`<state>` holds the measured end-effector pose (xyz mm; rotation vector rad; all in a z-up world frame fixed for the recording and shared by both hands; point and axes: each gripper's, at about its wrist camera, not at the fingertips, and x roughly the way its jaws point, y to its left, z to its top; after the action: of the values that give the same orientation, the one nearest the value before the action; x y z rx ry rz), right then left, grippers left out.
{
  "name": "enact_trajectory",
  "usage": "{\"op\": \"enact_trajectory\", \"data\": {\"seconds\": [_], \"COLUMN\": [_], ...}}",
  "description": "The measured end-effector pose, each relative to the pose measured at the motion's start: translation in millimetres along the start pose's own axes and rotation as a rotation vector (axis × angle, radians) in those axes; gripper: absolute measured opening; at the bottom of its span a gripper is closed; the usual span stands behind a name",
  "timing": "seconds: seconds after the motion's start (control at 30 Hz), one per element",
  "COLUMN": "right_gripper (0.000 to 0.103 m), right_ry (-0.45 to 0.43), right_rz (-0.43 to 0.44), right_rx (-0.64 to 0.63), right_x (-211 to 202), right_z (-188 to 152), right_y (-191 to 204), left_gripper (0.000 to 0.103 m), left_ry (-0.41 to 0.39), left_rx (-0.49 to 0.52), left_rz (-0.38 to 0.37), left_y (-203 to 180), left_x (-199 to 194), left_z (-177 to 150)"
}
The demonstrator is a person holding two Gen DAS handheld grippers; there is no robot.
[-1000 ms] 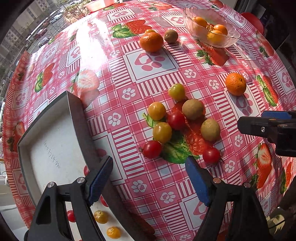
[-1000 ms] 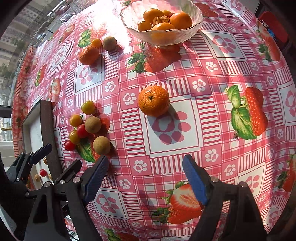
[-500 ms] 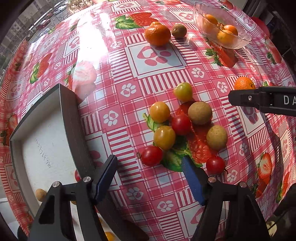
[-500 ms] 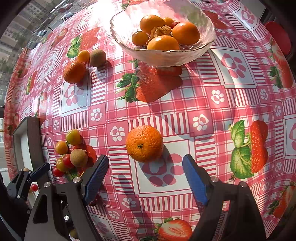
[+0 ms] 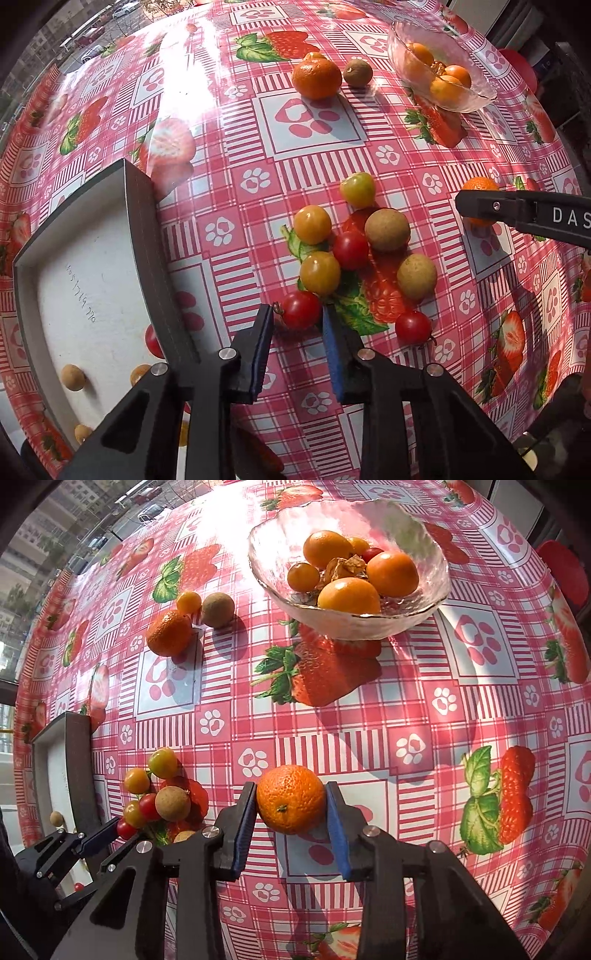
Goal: Organize fruits
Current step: 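Grasp a red tomato with the left tool while the right tool grasps an orange mandarin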
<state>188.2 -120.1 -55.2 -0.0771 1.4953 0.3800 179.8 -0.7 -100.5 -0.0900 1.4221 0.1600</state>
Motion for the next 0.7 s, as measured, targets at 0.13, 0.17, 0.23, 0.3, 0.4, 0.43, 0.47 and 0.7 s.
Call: {"op": "enact_trajectory", "data": {"seconds": [0.13,0.17,0.23,0.3,0.4,0.43,0.47,0.7], "right_gripper": [0.039,0.039,0.039,0.039,0.039,0.039,0.039,0.039], "right_ry": [-0.003,-0.003,-0.001,0.002,0.015,0.021,0.025,0.039], "right_rz": [0.023,0.028,0.037,0.044,0.047,0.047,0.047,0.052], "right_rx": [0.004,0.002,0.000,-0.002,-0.002,0.000,0.003,0.017], "right_x": [-10.7,-12.9,-17.3,-20.0,-22.0,-21.7,-21.8,-22.5], "right_z": [-15.7,-19.1,-26.8,-34.2,-45.2,-48.1,-51.0,-61.8], "right_y": [-5.7,-5.8,-5.6,-5.4,-4.8,-4.5,-4.6,-2.5], "left_gripper": [0.029,0.029,0.029,0.029,0.029,0.029,0.029,0.025], "left_ry": [-0.014,-0.017,-0.020,-0.013,0.001,0.000,-0.011,-0.023], "left_rx": [0.001,0.000,0.002,0.000,-0.015,-0.022,-0.020,-0.009], "left_rz": [-0.010,-0.013,-0.013,-0.005,0.005,0.003,0.004,-0.029], "left_y": [-0.9,-2.2,-2.0,-3.1,-0.1,0.4,-0.2,-5.5], "left_x": [-9.7,-12.9,-14.1,-13.7,-7.0,-5.6,-7.2,-15.0], "left_z": [-4.8,-7.6,-9.5,-12.1,-13.2,-12.0,-12.8,-17.0]}}
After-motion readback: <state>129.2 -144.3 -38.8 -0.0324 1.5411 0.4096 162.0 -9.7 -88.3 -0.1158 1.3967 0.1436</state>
